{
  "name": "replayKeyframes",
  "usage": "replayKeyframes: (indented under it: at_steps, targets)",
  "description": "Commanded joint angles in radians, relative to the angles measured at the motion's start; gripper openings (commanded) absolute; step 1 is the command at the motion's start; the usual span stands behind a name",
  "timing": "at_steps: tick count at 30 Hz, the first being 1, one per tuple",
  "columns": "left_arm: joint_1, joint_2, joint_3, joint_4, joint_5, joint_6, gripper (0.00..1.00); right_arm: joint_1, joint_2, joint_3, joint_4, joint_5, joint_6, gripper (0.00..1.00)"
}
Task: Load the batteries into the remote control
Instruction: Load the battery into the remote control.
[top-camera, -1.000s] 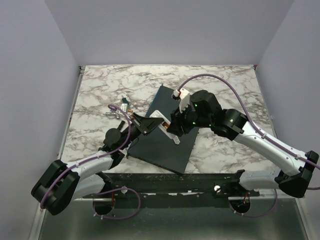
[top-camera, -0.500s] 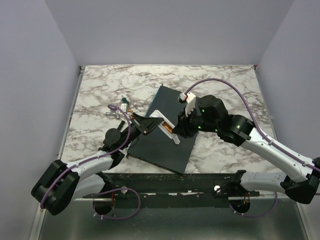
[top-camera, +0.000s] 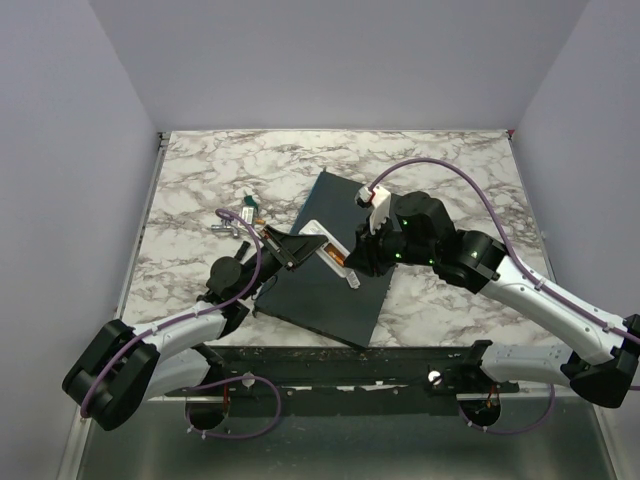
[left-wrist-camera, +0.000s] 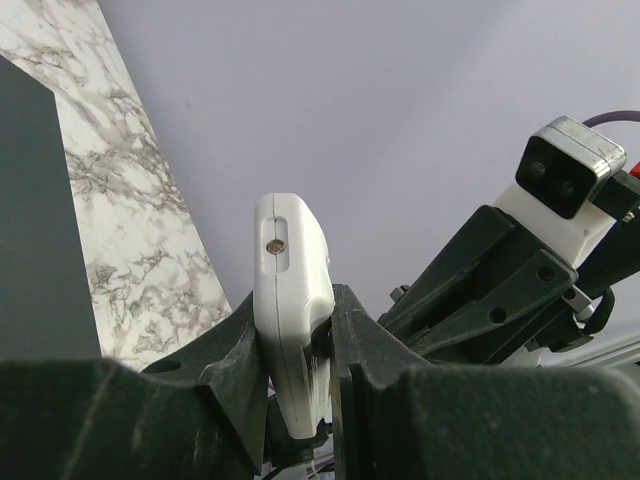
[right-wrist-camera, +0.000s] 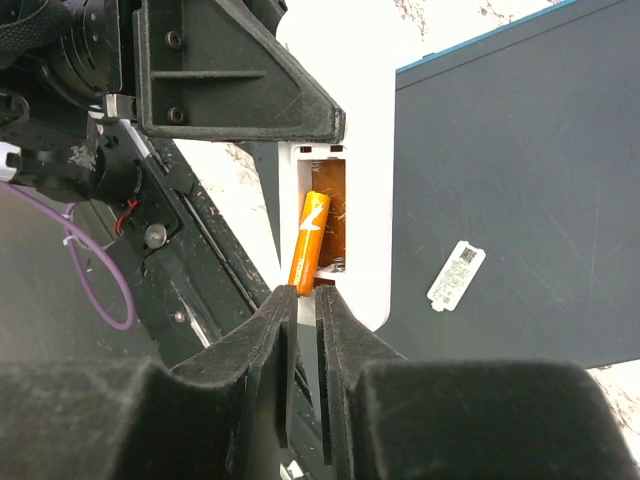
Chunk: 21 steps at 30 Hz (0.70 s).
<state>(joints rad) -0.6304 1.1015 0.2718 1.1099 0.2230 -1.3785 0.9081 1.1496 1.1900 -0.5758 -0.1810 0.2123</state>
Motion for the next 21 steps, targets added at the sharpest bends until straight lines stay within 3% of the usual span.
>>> replayKeyframes:
  at_steps: [1,21]
  targets:
    - [-0.003,-0.007,0.001,0.042,0.020,0.000,0.00,-0.002,-0.005,-0.007,0.025,-0.014,0.005,0.20]
    - [-0.003,0.001,-0.005,0.060,0.019,-0.005,0.00,-0.001,0.018,-0.009,0.043,-0.006,0.013,0.19]
